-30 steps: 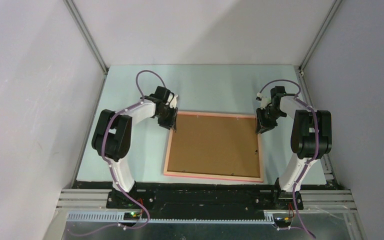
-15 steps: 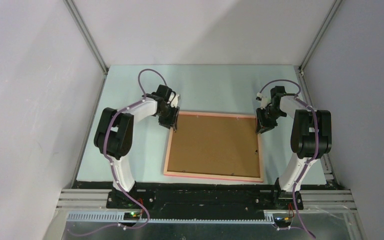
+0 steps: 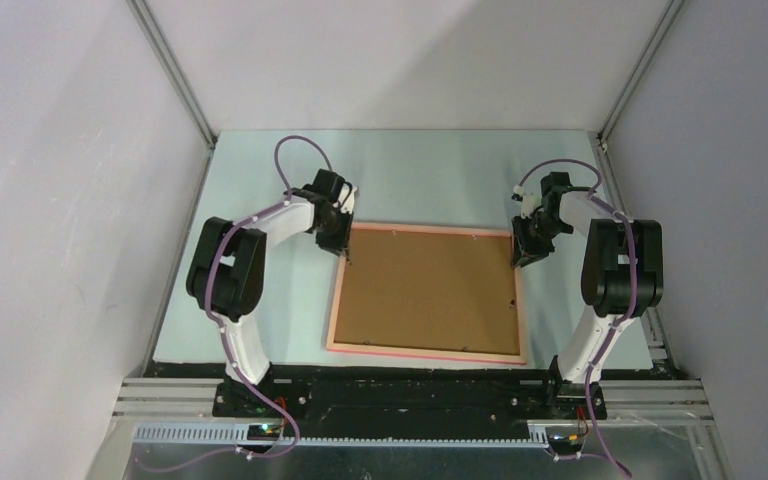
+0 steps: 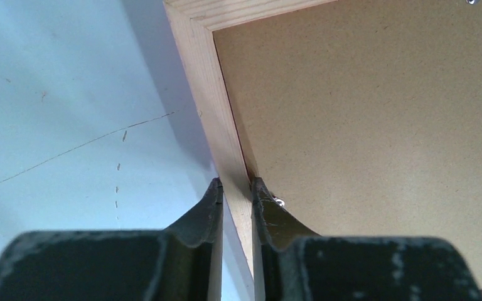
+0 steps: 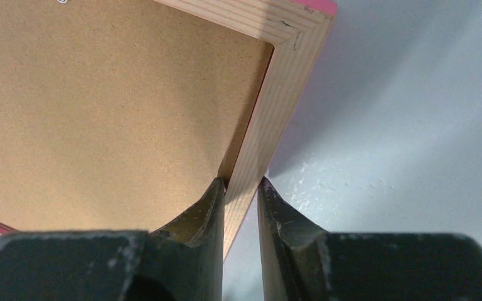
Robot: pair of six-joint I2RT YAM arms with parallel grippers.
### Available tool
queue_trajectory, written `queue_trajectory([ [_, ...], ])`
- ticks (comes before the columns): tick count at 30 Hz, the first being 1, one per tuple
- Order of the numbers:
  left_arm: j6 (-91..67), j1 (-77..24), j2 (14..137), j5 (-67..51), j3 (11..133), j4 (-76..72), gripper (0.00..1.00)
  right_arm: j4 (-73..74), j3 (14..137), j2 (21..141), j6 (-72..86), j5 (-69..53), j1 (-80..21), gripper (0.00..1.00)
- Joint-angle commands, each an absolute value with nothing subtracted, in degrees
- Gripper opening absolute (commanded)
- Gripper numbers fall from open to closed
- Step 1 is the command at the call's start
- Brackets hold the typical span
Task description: Put the photo into the frame
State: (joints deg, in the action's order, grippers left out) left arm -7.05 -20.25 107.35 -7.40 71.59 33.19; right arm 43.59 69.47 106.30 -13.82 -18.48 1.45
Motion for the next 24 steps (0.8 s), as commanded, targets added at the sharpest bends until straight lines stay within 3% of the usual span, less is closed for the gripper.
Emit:
queue_trajectory([
  [1, -2.1, -20.9, 105.3, -5.9, 70.3, 35.8, 0.21, 43.8, 69.5, 108.4, -15.3, -20.9, 0.2, 0.0],
  [6, -0.1, -21.0, 104.0, -7.7, 69.5, 37.0, 0.4, 44.0, 69.5, 108.4, -15.3, -21.0, 0.1, 0.0],
  [24, 4.7, -21.0, 97.7, -9.9, 66.6, 40.5, 0.48, 44.2, 69.5, 108.8, -15.3, -21.1, 0.2, 0.0],
])
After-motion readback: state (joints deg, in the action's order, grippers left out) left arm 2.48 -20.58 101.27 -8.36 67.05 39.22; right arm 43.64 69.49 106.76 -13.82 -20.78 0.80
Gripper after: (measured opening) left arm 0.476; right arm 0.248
